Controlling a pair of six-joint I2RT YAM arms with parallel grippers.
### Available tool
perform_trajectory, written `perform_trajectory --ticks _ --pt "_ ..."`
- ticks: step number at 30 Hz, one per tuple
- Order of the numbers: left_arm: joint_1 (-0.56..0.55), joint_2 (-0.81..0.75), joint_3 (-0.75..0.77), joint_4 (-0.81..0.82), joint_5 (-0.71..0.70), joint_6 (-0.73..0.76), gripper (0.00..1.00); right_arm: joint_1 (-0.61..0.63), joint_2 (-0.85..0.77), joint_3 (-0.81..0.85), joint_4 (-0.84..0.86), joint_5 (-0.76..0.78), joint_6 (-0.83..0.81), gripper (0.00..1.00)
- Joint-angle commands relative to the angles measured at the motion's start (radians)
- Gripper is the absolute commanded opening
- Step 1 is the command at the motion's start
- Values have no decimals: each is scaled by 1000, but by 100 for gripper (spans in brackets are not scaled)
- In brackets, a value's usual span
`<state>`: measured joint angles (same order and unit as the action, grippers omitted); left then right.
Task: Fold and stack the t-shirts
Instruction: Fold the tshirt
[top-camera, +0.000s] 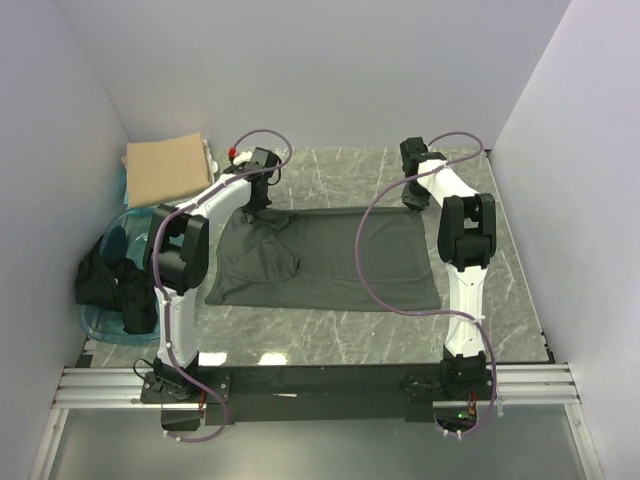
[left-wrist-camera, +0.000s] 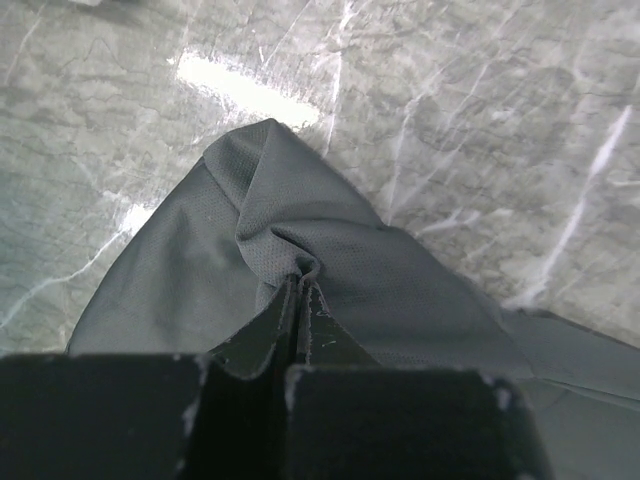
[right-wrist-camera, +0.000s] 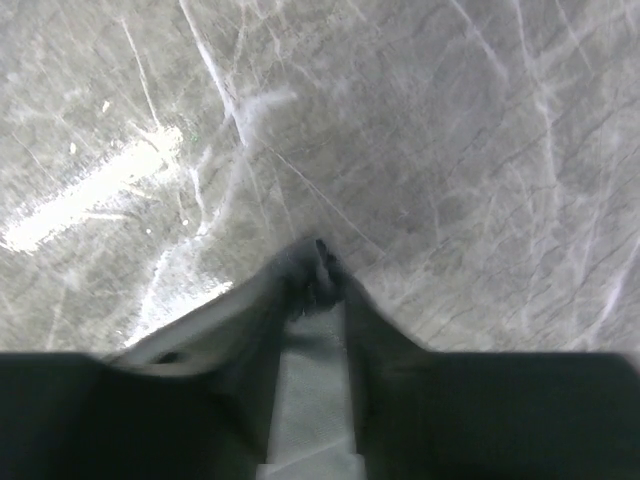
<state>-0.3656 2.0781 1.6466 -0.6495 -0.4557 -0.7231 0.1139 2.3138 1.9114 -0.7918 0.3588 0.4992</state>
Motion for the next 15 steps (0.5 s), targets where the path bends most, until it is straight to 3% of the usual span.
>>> perform_trajectory --ticks 1,2,5,10,15 --pt "-9 -85 -7 5 9 -16 0 -7 -14 12 -1 25 1 29" --pt "-9 -88 -8 1 9 -15 0 -8 -16 9 8 25 -5 14" --pt "-10 -107 -11 -7 15 -15 0 -8 -24 -5 39 5 -20 0" --pt "-15 -154 -44 -1 18 -19 0 -7 -109 -67 113 -7 -40 0" --pt "-19 -191 -79 -1 23 -30 0 -6 -267 -262 235 -4 -51 0"
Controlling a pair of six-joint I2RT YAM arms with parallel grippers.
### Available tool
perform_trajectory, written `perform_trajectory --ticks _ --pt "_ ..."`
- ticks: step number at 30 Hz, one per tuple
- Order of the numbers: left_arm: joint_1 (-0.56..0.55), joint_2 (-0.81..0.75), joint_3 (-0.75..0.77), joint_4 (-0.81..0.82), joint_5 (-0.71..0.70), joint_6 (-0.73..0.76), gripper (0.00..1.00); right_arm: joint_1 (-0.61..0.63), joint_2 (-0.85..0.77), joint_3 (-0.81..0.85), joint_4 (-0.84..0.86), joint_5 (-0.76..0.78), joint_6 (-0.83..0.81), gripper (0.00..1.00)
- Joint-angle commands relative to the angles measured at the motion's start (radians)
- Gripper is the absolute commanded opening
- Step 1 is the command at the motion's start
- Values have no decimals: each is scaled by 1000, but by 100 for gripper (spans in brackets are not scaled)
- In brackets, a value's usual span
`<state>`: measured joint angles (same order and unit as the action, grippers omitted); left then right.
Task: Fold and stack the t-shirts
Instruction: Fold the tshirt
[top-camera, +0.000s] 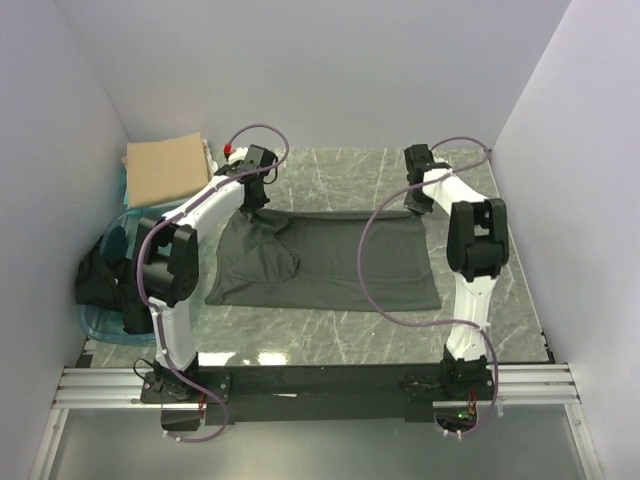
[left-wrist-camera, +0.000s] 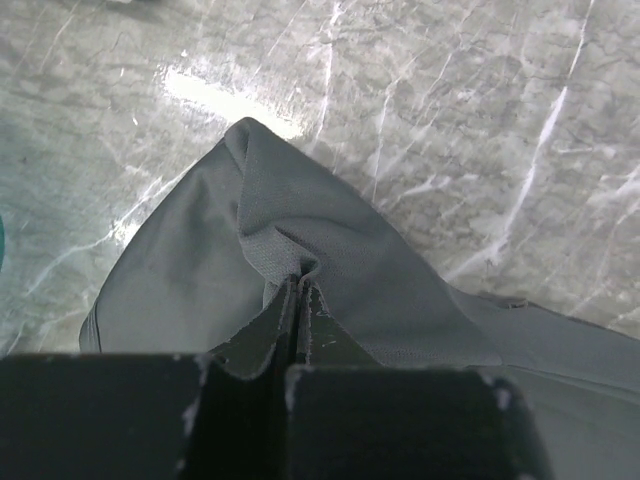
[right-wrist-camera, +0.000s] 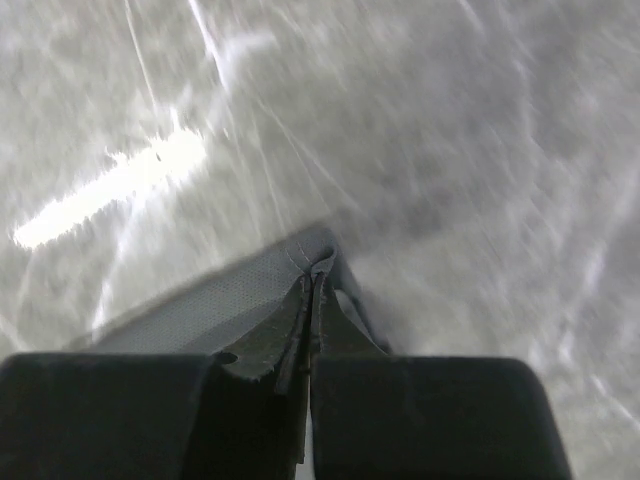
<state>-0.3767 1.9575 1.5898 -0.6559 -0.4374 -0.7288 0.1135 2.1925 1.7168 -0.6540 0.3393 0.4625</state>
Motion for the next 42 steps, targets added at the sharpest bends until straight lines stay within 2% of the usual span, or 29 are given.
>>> perform_trajectory --ticks 1,17,23,28,34,36,42 --pt "-8 -86 -28 7 5 -26 0 -6 -190 -97 129 15 -16 0" --pt "-37 -278 -229 1 32 -66 0 0 -451 -439 228 4 53 0" --pt "-62 -353 -287 -14 31 -89 0 2 -500 -462 208 32 47 0" --pt "-64 -361 -258 -37 -18 -84 0 0 -527 -459 195 26 38 0" --pt "-64 -261 -81 -138 -116 -78 0 0 -542 -457 186 6 27 0" --pt "-62 -247 -62 -180 -135 -86 0 0 -544 -459 186 9 25 0" --pt "-64 -304 -154 -157 -80 -106 0 0 -569 -488 209 -26 8 0"
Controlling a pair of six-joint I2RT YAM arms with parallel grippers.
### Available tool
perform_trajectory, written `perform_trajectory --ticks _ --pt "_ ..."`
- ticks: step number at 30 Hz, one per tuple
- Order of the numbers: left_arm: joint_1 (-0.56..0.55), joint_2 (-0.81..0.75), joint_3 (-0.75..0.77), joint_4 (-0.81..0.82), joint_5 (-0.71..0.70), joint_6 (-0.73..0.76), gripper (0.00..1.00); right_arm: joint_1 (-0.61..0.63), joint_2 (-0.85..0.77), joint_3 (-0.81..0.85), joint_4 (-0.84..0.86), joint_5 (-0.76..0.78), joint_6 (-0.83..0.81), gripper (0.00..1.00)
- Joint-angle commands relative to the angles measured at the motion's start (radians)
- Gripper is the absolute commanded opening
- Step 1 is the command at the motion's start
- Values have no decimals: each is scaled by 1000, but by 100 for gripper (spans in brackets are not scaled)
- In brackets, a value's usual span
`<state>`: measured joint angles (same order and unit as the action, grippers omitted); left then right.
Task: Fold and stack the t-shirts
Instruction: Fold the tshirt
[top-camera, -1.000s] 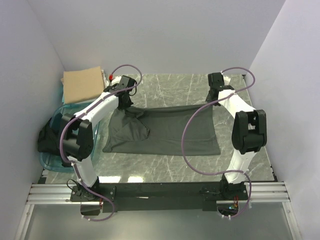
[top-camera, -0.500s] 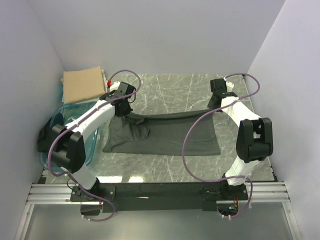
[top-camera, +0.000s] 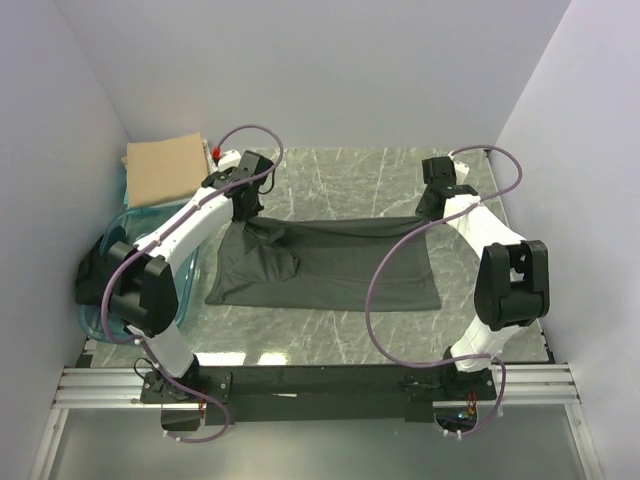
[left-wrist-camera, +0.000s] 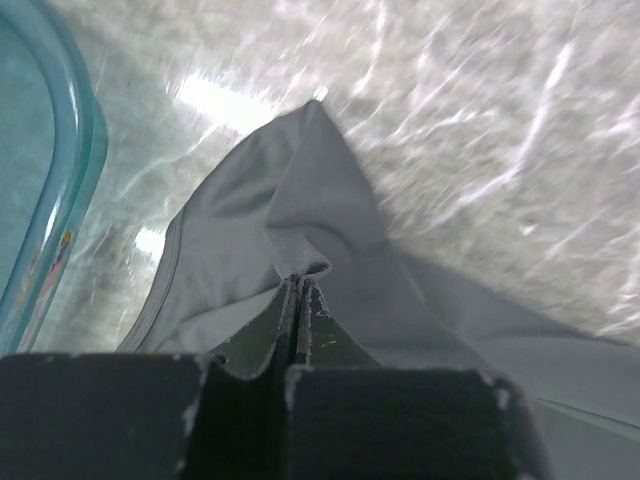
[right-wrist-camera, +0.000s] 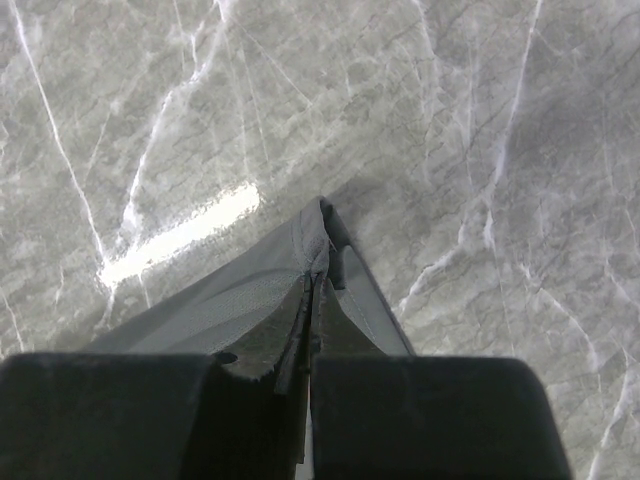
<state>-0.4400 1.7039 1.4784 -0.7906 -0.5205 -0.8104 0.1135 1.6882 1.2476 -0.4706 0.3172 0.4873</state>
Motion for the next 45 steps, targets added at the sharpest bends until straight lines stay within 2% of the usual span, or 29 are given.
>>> perform_trajectory --ticks 1,5,9,17,27,33,39,41,42,44,45 --pt "0 -61 -65 -16 14 -32 0 0 -68 -30 26 -6 -19 0" --pt "-11 -119 -177 1 68 -67 0 3 -78 -60 32 -18 -19 0" --pt "-49 -154 -231 -33 39 -160 0 14 -103 -102 46 -17 -16 0" --pt "-83 -152 -346 -45 80 -285 1 44 -173 -230 98 13 13 0" --pt "-89 -125 -366 -75 50 -299 1 54 -252 -335 104 94 59 0" --pt "-89 -119 -371 -59 36 -285 1 66 -317 -364 116 62 62 0" --pt "-89 -130 -406 -49 33 -276 1 71 -325 -408 95 92 83 0" --pt "-89 -167 -438 -24 57 -247 14 81 -340 -445 98 83 95 0" --pt "-89 -167 -447 -15 66 -246 14 84 -346 -453 93 88 99 1" --pt "-89 -179 -464 -1 85 -230 21 92 -357 -470 76 86 109 8" --pt "-89 -188 -471 1 91 -225 25 94 -372 -476 52 86 118 15"
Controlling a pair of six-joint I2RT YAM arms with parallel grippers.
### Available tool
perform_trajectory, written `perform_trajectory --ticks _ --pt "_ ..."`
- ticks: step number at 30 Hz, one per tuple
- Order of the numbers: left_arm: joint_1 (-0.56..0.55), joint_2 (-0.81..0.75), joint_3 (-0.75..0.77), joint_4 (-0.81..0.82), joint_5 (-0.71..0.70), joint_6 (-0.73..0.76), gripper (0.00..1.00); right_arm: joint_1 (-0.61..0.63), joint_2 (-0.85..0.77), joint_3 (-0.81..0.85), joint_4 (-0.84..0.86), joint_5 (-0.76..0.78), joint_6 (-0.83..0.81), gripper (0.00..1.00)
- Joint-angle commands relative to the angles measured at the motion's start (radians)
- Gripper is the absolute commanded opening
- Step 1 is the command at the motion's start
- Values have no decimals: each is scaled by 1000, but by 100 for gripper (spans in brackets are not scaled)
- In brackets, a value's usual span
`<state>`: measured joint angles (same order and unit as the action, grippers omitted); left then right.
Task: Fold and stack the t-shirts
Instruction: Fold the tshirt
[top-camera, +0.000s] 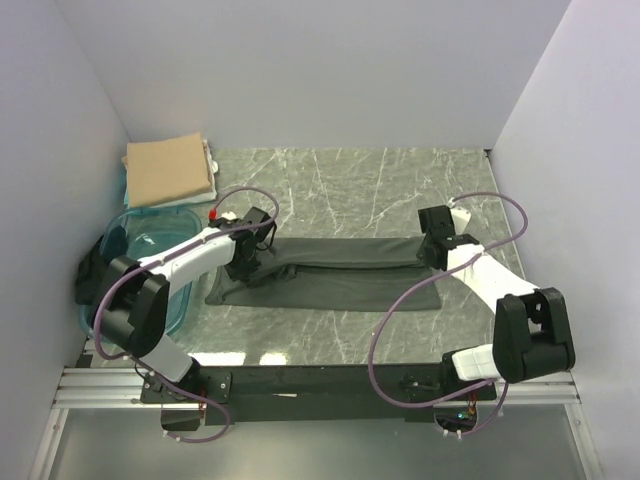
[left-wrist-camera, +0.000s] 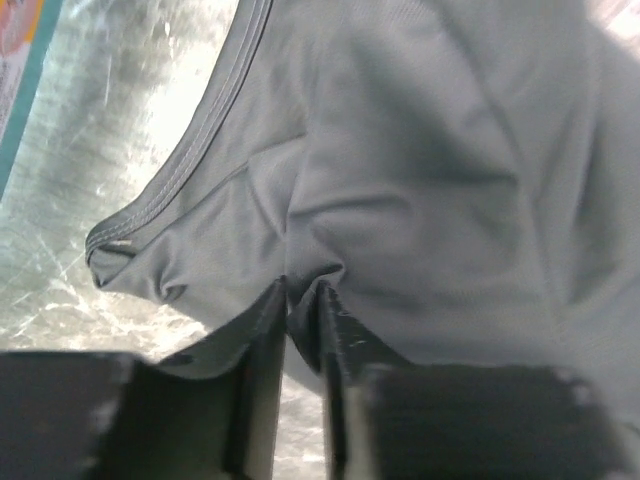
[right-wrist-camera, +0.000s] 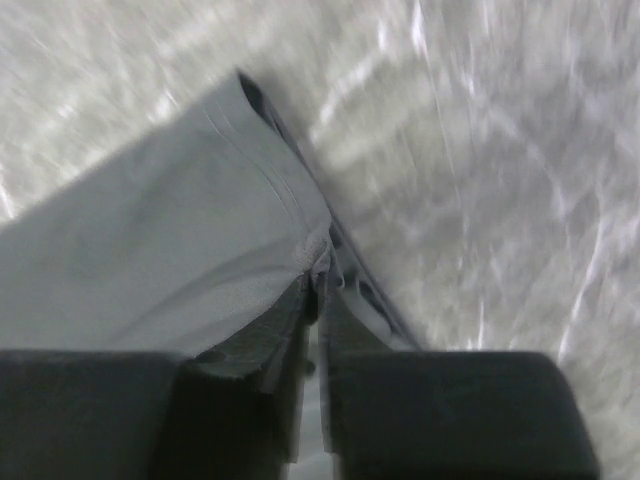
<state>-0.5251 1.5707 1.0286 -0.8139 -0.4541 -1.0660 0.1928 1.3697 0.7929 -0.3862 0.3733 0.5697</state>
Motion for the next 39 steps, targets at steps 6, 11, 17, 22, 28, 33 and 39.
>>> perform_trajectory --ticks 6,11,17,22,28,33,39 --pt "-16 -109 -15 -30 20 32 61 22 -194 -20 -95 36 56 55" --pt "-24 -165 28 -18 23 47 99 22 -296 9 -36 -112 7 73" --pt "-24 -106 128 54 100 124 100 20 -284 84 -22 -143 -19 76" --pt "-24 -32 143 114 158 143 99 20 -320 94 -80 -60 -17 76" --pt "-24 38 110 159 173 146 99 19 -345 52 -4 -222 -71 78" --pt "-16 100 61 209 189 138 99 22 -137 94 43 -396 -117 79" --pt "39 190 45 260 230 118 99 23 98 149 99 -427 -39 79"
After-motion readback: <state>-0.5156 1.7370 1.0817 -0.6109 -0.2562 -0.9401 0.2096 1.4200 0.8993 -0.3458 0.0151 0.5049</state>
